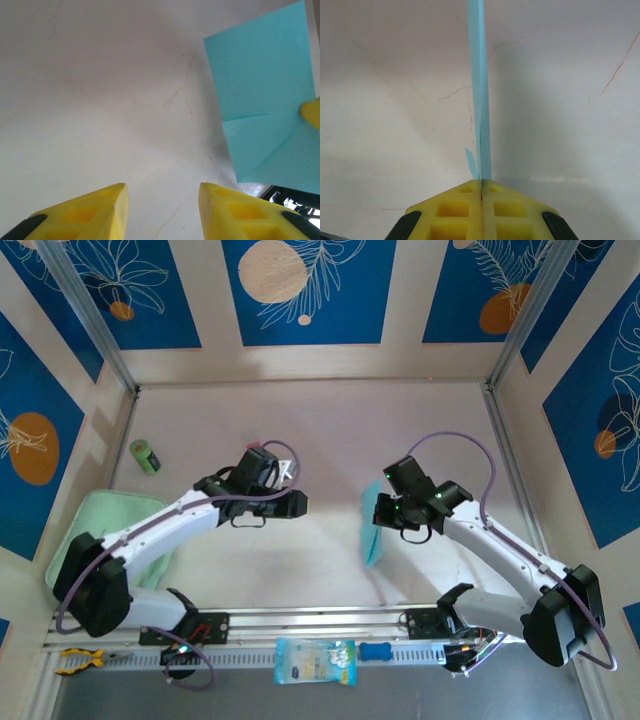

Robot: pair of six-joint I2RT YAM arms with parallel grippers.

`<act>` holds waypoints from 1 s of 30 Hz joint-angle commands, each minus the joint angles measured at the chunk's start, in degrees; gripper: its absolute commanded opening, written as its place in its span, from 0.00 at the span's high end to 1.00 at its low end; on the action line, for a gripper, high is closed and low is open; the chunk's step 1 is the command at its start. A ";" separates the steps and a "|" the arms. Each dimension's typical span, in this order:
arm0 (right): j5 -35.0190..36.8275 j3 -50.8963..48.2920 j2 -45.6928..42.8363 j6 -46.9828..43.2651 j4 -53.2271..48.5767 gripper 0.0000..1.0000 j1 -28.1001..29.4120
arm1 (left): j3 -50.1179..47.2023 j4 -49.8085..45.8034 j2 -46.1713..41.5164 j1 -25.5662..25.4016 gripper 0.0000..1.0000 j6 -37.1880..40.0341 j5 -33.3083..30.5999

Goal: Fold a paper plane with a square sheet of paper (pick it up from the middle)
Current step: Turn over the paper at the center of the table.

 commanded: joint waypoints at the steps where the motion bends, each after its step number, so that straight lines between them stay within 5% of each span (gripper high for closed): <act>1: 7.27 5.72 2.57 -1.83 -6.00 0.99 2.03 | -2.98 -3.11 -3.93 1.37 0.54 1.13 -5.05; 8: 31.61 18.15 14.55 3.55 -22.34 1.00 6.67 | -2.56 -5.58 -6.39 5.06 0.42 2.70 -9.34; 14: 39.81 25.39 27.21 3.01 -25.92 1.00 11.54 | -3.72 -9.82 -7.58 7.91 0.23 -0.49 -18.55; 24: 32.41 40.57 49.24 1.84 -23.67 0.98 20.91 | -4.61 -13.01 -8.33 14.67 0.21 -2.78 -20.12; 30: 19.26 41.87 50.09 0.30 -13.71 0.80 22.07 | -4.60 -13.06 -9.00 15.29 0.14 -1.53 -18.45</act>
